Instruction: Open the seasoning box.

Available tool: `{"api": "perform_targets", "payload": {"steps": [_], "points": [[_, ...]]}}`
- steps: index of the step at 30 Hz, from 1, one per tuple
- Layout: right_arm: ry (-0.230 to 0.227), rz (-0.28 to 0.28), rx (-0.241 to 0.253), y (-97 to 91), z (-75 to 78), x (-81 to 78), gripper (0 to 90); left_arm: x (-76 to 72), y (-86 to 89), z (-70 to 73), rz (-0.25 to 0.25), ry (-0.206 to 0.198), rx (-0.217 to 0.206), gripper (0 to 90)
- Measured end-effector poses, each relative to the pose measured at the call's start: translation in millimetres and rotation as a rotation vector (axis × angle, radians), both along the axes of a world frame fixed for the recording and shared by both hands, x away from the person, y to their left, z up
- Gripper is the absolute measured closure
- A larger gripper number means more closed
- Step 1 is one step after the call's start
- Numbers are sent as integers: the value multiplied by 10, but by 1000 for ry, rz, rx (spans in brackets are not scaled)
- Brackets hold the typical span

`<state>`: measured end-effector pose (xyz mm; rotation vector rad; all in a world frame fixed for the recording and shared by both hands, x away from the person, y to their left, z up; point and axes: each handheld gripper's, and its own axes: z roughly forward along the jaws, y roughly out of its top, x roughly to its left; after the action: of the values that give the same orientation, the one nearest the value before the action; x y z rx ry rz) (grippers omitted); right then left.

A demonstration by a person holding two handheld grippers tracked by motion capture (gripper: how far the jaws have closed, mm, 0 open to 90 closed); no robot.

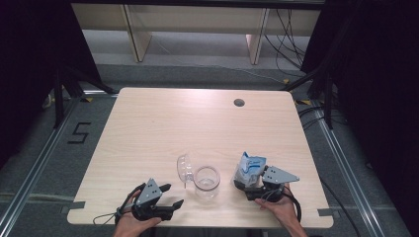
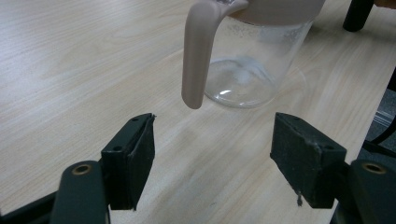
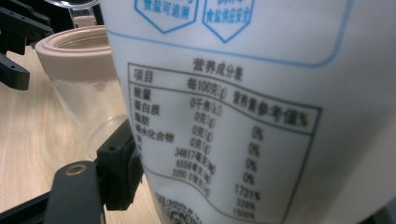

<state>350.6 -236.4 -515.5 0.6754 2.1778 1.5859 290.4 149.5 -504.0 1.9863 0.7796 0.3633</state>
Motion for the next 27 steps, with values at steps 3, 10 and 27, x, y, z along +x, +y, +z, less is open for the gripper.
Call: {"api": "perform_targets", "payload": {"steps": [3,10,27], "points": [[20,10,23,29,-3,-4,286,-1,-10,-4,2,0,-13,301],[5,19,-1,38,2,32,297,0,-2,-2,-1,1,-2,300],[-7,20,-23,44,-4,68,326,-5,-1,-1,5,6,-4,300]]}}
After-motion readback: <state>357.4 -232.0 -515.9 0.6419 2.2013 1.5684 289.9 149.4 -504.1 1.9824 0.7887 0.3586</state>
